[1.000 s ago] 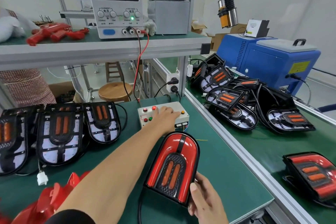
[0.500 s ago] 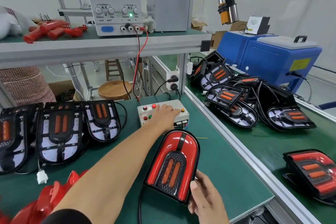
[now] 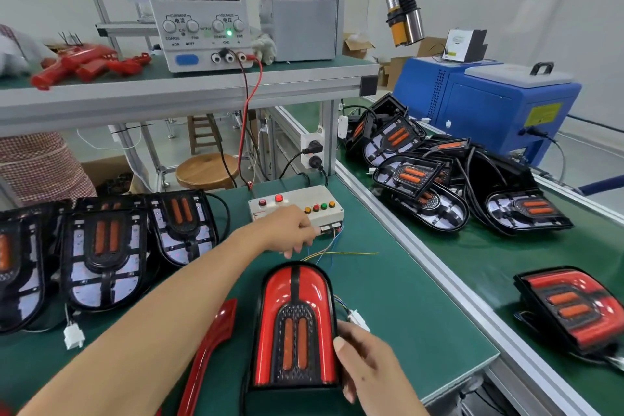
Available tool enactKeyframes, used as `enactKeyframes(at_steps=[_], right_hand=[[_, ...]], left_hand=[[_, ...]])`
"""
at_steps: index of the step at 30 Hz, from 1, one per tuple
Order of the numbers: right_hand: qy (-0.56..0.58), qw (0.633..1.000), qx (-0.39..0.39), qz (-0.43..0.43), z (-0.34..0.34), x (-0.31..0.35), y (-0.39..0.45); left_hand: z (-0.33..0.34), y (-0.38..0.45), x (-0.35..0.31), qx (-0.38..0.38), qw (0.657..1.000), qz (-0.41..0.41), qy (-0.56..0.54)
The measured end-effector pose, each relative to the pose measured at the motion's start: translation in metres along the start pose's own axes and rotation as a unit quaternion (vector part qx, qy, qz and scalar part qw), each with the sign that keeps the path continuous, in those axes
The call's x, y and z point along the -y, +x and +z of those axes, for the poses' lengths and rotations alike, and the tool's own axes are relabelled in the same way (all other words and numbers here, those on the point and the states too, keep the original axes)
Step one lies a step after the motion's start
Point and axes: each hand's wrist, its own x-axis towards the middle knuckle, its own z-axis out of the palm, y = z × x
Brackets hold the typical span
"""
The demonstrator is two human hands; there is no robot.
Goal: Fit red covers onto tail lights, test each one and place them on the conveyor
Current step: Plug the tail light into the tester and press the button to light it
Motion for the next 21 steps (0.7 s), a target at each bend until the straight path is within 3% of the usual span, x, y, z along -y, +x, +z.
enactKeyframes(at_steps=[4,9,15,17,21], right_hand=[[0.033,0.999,-0.025,0.017,-0.013,-0.003,0.014],[0.090,0.995,-0.029,-0.002,-0.033,0.001,0.008],[0.079,0.996,0.023,-0.016,-0.014,-0.003,-0.025],[0.092,0.996,0.013,-0.012,-0.005,-0.006,-0.033],[-0.023,0.998,0.047,-0.031,-0.003,0.000,-0.025]], left_hand=[[0.000,-0.012,-0.002,0.032,0.997,-0.077,-0.002],[0.007,-0.025,-0.003,0.154,0.970,-0.183,-0.044],[0.024,-0.020,-0.012,0.197,0.942,-0.149,-0.228],[0.030,-0.014,-0.017,0.229,0.906,-0.145,-0.324],[0.031,-0.005,-0.038,0.298,0.850,-0.119,-0.418]])
